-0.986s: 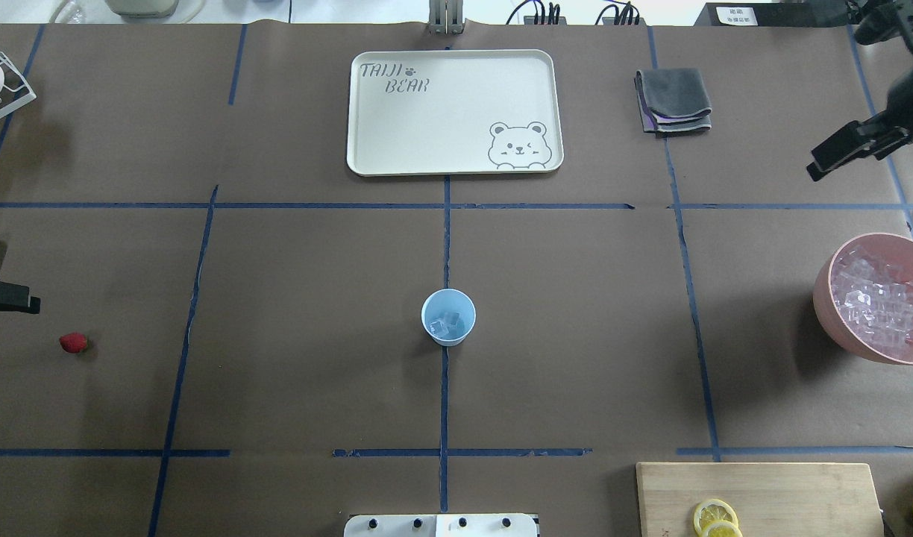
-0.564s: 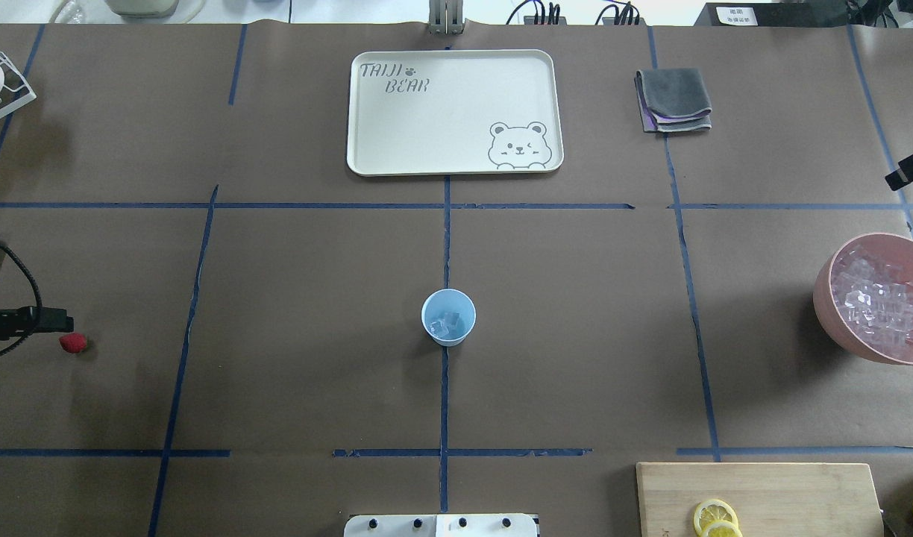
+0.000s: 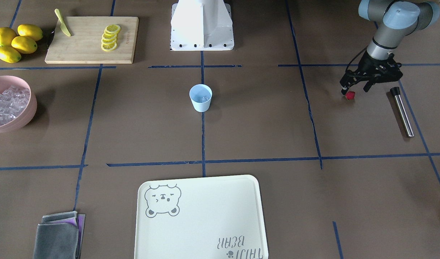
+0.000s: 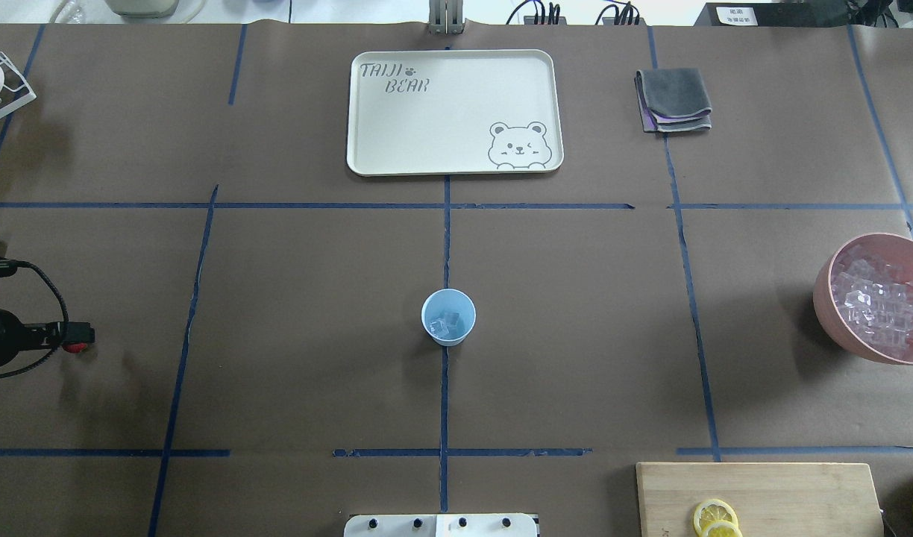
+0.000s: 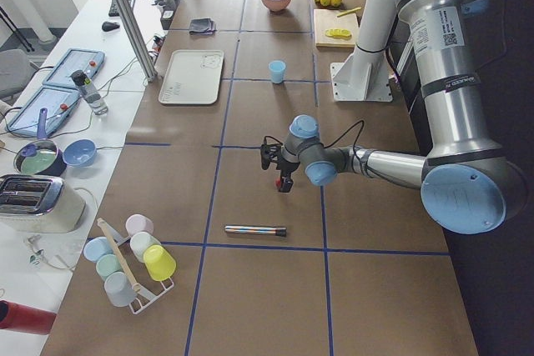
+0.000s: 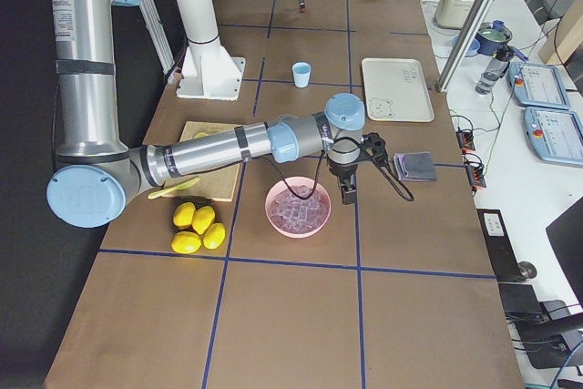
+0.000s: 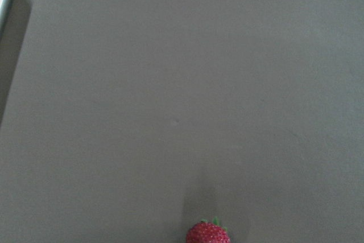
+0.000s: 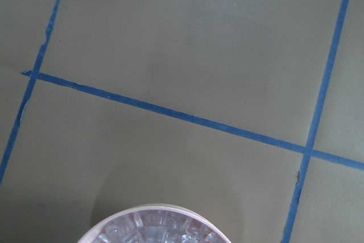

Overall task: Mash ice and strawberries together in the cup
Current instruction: 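Lower the left gripper onto the red strawberry and grasp it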

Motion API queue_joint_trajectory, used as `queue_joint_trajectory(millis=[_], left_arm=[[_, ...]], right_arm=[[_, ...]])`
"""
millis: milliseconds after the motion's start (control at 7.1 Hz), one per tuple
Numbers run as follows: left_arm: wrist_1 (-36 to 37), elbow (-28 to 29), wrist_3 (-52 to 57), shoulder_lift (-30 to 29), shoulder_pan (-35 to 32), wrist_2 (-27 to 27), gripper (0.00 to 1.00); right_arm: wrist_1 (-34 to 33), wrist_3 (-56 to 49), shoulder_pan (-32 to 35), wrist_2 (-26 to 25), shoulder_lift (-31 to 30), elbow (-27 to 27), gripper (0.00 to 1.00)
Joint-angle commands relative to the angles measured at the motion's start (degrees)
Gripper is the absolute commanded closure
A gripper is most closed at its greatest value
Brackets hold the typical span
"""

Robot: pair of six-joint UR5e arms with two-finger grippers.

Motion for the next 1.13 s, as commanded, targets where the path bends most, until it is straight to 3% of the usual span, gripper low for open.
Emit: queue_joint_trajectory(millis=[0,705,845,986], left_arm=[[0.0,1.3,-0.1,-1.1,0.1,0.2,0.06],[-0.1,2.5,-0.1,-2.2,0.0,0.0,0.19],[-0.1,2.4,-0.2,-2.1,0.0,0.0,0.25],[-0.1,2.3,-0.2,-2.1,0.0,0.0,0.38]], right_arm=[[0.0,0.2,0.4,0.0,-0.1,-0.7,0.01],[0.1,0.3,0.3,-0.1,0.1,-0.7,0.01],[0.1,0.3,0.3,-0.1,0.1,-0.7,0.01],[0.1,0.3,0.3,-0.1,0.2,-0.6,0.01]])
